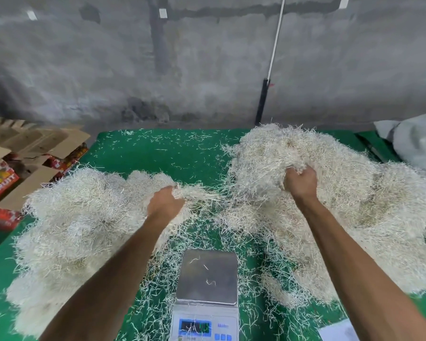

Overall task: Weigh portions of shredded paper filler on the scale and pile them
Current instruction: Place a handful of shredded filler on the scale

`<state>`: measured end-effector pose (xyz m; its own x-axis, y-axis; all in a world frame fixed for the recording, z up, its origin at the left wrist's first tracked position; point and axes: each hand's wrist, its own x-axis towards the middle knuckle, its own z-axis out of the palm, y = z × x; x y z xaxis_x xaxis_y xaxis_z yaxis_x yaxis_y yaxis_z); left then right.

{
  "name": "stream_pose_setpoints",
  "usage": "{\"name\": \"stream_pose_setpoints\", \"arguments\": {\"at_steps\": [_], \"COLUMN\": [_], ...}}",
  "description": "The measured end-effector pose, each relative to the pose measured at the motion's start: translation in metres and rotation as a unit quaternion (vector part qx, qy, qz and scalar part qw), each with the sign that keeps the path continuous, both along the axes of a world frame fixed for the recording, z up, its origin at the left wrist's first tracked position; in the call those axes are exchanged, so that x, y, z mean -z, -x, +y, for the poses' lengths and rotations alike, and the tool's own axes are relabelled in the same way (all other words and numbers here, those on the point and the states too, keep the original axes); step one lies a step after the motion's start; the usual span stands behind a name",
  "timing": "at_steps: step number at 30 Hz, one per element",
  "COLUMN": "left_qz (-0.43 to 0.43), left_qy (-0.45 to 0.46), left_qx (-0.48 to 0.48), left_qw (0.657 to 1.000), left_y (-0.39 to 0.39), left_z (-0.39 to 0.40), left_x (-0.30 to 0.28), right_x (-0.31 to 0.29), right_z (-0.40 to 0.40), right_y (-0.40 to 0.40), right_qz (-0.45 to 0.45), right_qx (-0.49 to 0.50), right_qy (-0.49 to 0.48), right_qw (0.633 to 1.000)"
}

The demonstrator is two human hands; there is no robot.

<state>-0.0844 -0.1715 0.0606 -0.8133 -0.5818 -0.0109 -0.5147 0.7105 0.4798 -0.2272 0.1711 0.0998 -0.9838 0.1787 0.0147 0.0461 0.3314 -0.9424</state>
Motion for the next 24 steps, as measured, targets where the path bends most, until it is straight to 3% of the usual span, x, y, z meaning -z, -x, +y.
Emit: {"name": "stream_pose_setpoints", "arguments": {"at_steps": [7,10,13,16,18,21,24], "left_qz": [0.063,0.097,0.141,0.132,0.126,0.127,0.121], "left_qy": [-0.1,-0.14,-0.204,-0.224,-0.236,-0.247,-0.234], "left_qx": [-0.035,-0.04,-0.125,-0.136,-0.109,-0.07,-0.016], "left_qw": [0.992,0.984,0.961,0.956,0.957,0.958,0.964], "left_y": [0.01,0.016,0.018,0.02,0.027,0.044,0.064], "left_z": [0.015,0.024,0.015,0.016,0.031,0.056,0.08], "left_x": [0.001,0.008,0.012,0.014,0.014,0.005,-0.013], "right_x": [0.02,0.009,0.002,0.014,0.028,0.037,0.035], "right_z": [0.004,0.015,0.041,0.054,0.046,0.031,0.011], "right_y": [-0.005,0.002,0.018,0.015,0.009,-0.004,-0.014], "right_qz": [-0.127,-0.11,-0.064,-0.019,-0.02,-0.002,0.061], "right_qx": [0.032,0.065,0.139,0.102,0.031,-0.089,-0.26], "right_qy": [0.181,0.221,0.241,0.114,-0.03,-0.243,-0.303], "right_qw": [0.975,0.967,0.958,0.988,0.999,0.966,0.915]}}
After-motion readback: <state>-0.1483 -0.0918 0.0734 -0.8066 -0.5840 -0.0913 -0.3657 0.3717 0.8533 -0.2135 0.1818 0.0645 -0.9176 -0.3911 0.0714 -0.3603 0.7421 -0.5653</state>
